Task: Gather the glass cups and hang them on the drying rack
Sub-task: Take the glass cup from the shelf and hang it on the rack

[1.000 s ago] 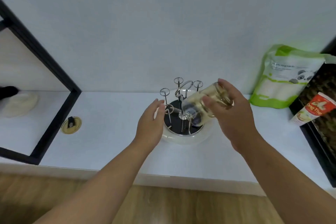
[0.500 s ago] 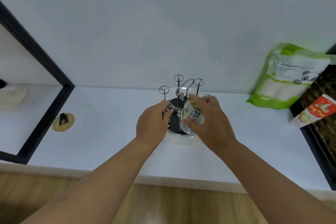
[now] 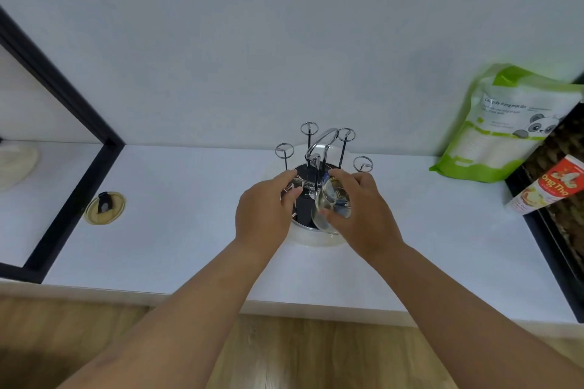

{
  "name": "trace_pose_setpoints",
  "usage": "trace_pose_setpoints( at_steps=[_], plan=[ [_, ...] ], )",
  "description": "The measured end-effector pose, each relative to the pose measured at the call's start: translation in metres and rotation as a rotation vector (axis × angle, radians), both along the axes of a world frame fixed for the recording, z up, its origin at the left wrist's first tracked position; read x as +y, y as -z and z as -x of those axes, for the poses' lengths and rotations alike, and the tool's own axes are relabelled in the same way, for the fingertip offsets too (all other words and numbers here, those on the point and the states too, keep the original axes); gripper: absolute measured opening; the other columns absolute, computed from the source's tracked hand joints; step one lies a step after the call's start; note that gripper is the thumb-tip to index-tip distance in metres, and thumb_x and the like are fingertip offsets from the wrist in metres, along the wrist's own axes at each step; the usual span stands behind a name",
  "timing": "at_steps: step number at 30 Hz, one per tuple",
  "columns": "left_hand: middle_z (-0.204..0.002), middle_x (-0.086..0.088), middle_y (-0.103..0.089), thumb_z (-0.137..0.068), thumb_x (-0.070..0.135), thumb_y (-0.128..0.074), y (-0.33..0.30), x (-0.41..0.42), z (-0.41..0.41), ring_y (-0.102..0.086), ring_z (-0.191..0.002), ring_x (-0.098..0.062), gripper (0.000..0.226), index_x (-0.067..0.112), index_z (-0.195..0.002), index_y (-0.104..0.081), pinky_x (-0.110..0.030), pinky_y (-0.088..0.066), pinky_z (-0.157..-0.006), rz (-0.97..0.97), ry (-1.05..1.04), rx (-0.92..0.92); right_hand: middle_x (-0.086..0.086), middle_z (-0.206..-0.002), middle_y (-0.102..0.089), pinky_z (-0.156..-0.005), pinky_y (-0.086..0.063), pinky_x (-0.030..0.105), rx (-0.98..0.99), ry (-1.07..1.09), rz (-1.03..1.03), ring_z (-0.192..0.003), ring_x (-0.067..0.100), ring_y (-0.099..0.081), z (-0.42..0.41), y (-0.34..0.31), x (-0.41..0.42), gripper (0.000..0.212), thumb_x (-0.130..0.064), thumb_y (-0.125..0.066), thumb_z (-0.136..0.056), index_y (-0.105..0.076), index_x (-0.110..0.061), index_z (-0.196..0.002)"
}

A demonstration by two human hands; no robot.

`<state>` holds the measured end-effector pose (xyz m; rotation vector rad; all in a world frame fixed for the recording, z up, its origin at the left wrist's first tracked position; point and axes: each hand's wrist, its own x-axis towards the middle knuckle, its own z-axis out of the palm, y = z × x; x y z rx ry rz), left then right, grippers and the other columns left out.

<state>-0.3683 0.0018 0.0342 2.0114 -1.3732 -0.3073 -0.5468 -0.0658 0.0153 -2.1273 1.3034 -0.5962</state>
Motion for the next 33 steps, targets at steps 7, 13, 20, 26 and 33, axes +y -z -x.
trace_pose_setpoints(
  at_steps=[7,13,20,26,33],
  plan=[
    [-0.113,0.000,-0.073,-0.098,0.033,-0.067,0.000,0.004,0.012,-0.059,-0.114,-0.022,0.035,0.022,-0.131,-0.070,-0.030,-0.043,-0.089,0.000,0.021,-0.076,-0.001,-0.136,-0.045,-0.093,-0.056,0.041,0.028,0.033,-0.025,-0.119,0.023,-0.056,0.006,-0.002,-0.007,0.073,-0.030,-0.080,-0.089,-0.044,-0.034,-0.153],
    [-0.130,0.001,-0.063,-0.094,0.034,-0.070,0.004,0.007,0.026,-0.048,-0.126,-0.024,0.036,0.020,-0.127,-0.072,-0.040,-0.034,-0.104,0.048,0.100,-0.242,0.004,-0.158,-0.034,-0.103,-0.050,0.046,0.061,0.063,-0.023,-0.140,0.030,-0.043,0.019,-0.006,-0.016,0.084,-0.033,-0.081,-0.087,-0.037,-0.038,-0.158],
    [-0.164,-0.003,-0.037,-0.104,0.032,-0.056,0.009,0.008,0.010,-0.021,-0.155,-0.024,0.051,0.017,-0.152,-0.048,-0.040,-0.014,-0.126,-0.077,0.159,-0.169,0.005,-0.173,-0.016,-0.111,-0.039,0.046,0.136,0.099,-0.029,-0.154,0.031,-0.025,0.029,-0.011,-0.027,0.078,-0.031,-0.077,-0.092,-0.037,-0.040,-0.158],
    [-0.164,-0.001,-0.038,-0.107,0.023,-0.050,0.013,0.010,0.004,-0.027,-0.154,-0.024,0.047,0.019,-0.154,-0.045,-0.037,-0.010,-0.124,-0.095,0.185,-0.203,0.005,-0.175,-0.013,-0.114,-0.037,0.047,0.166,0.098,-0.018,-0.157,0.028,-0.019,0.032,-0.015,-0.027,0.076,-0.033,-0.074,-0.095,-0.036,-0.037,-0.160],
    [-0.153,-0.004,-0.053,-0.107,0.024,-0.050,0.007,0.002,0.003,-0.037,-0.150,-0.028,0.039,0.018,-0.144,-0.059,-0.045,-0.020,-0.123,-0.091,0.145,-0.224,0.008,-0.171,-0.026,-0.115,-0.037,0.047,0.147,0.075,0.114,-0.157,0.029,-0.020,0.022,-0.015,-0.009,0.054,-0.019,-0.067,-0.098,-0.056,-0.027,-0.150]
  ],
)
